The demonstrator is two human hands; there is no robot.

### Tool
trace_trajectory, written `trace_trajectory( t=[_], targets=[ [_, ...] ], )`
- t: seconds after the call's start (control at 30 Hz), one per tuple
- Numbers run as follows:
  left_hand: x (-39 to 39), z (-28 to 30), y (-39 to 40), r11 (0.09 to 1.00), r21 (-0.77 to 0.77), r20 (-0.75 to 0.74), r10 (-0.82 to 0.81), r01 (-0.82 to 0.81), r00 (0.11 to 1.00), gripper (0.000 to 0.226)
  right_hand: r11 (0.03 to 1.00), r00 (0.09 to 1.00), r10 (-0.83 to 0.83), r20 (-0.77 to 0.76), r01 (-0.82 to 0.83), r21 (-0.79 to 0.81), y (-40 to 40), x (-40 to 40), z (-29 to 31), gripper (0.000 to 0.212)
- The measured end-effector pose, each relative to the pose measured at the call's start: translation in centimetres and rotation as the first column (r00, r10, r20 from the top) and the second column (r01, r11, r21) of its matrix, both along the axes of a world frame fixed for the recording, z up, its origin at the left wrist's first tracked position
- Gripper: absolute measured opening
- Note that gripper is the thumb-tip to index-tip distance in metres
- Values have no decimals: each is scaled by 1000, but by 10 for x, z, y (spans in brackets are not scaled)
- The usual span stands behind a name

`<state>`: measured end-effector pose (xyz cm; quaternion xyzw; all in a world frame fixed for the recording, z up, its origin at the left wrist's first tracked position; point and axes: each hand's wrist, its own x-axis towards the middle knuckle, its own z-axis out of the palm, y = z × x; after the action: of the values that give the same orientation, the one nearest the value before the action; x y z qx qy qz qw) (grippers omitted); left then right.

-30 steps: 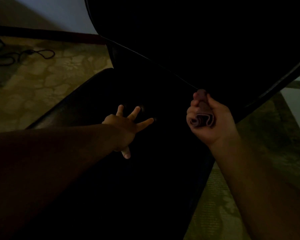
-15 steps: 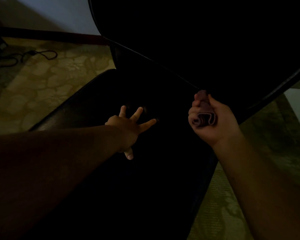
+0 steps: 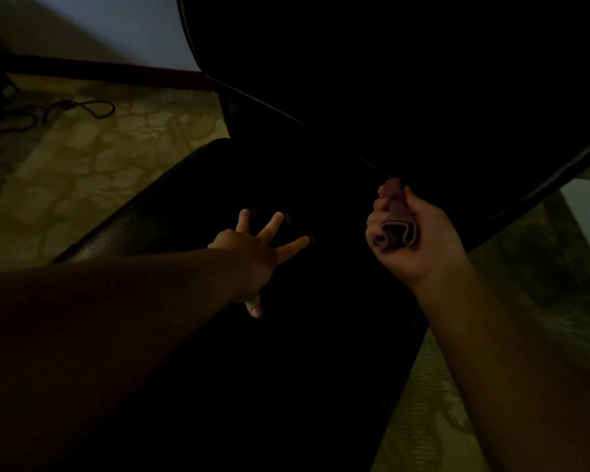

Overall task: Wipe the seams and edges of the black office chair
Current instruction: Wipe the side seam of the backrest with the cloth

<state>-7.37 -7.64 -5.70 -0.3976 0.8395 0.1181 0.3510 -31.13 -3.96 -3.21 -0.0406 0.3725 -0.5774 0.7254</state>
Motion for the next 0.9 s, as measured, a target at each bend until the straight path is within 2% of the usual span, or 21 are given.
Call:
trace_trajectory(
  t=[0.1, 0.2, 0.3, 0.43, 0.57, 0.7, 0.83, 0.9],
  targets=[
    [-2, 3, 0, 1000, 8, -9, 3, -3, 1000, 139, 1000, 1000, 5, -9, -5, -14, -3, 0, 0, 18],
    [-1, 4, 0, 1000, 14, -9, 8, -8, 1000, 138, 998, 998, -39, -45, 41, 48, -6, 1, -1, 27],
    [0, 1, -1, 1000, 10, -12, 6, -5, 1000, 140, 998, 999, 39, -18, -40, -52, -3, 3, 1, 21],
    [0, 0, 0, 1000, 9, -25, 11, -10, 1000, 140, 996, 997, -47, -67, 51, 67, -8, 2, -3, 27],
    [-1, 1, 0, 1000, 7, -24, 5, -5, 1000, 139, 997, 999, 37, -5, -37, -70, -4, 5, 2, 19],
    [1, -2, -1, 1000, 4, -28, 11, -11, 1000, 140, 999, 999, -34, -19, 34, -6, -11, 6, 0, 26],
    [2, -4, -2, 1000, 2, -40, 8, -8, 999, 141, 995, 998, 45, 39, -41, -87, -9, 9, -1, 24],
    [2, -3, -2, 1000, 15, -47, 14, -14, 999, 139, 999, 1000, -6, 21, 7, -38, -12, 11, 0, 28]
  ],
)
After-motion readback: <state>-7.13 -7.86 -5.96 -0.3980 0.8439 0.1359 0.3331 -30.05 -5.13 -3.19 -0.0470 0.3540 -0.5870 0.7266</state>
